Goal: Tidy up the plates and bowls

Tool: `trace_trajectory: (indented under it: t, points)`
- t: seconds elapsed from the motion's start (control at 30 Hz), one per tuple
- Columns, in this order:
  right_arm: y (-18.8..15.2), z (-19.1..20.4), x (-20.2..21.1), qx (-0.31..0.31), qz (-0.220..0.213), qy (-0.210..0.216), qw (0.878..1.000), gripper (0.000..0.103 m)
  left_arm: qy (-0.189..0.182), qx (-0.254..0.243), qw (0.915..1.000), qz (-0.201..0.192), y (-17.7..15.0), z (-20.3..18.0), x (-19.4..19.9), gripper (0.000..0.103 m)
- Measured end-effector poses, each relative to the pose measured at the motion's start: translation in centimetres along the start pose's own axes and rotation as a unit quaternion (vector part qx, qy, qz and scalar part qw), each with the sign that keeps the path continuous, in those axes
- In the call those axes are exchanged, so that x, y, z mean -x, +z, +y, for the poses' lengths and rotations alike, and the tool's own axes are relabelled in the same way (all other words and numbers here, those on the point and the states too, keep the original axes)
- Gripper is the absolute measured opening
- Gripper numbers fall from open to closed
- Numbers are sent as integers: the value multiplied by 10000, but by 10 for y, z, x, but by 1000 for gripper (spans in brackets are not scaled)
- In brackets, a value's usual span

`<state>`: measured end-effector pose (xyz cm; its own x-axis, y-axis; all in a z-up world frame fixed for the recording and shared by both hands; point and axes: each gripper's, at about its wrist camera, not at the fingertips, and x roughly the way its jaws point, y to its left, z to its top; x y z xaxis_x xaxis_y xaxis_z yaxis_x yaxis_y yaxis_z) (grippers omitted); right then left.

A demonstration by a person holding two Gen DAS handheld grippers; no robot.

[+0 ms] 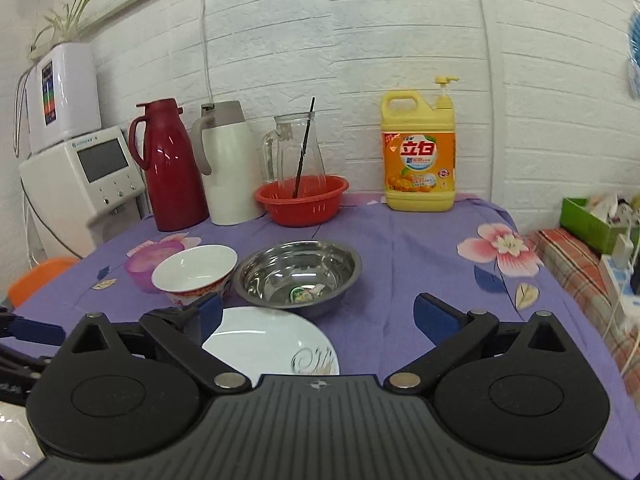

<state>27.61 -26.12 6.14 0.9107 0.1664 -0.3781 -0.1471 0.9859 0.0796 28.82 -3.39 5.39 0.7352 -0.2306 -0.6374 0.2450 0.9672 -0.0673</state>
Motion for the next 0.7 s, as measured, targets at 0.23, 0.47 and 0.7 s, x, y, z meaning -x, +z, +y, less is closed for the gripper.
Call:
trace_trajectory:
  t: [0.23,0.47,0.7]
  points:
    - [-28,-14,-35,-543,639,316,9960,103,-239,370,9987,239,11,12,-28,76]
    - [-32,-6,-44,-333,1029,267,9938,103,-603,596,9935,762,23,4,-80,76]
    - [-42,-2,-59,-269,1481,350,9880,103,-427,517,9932,952,22,1,-104,76]
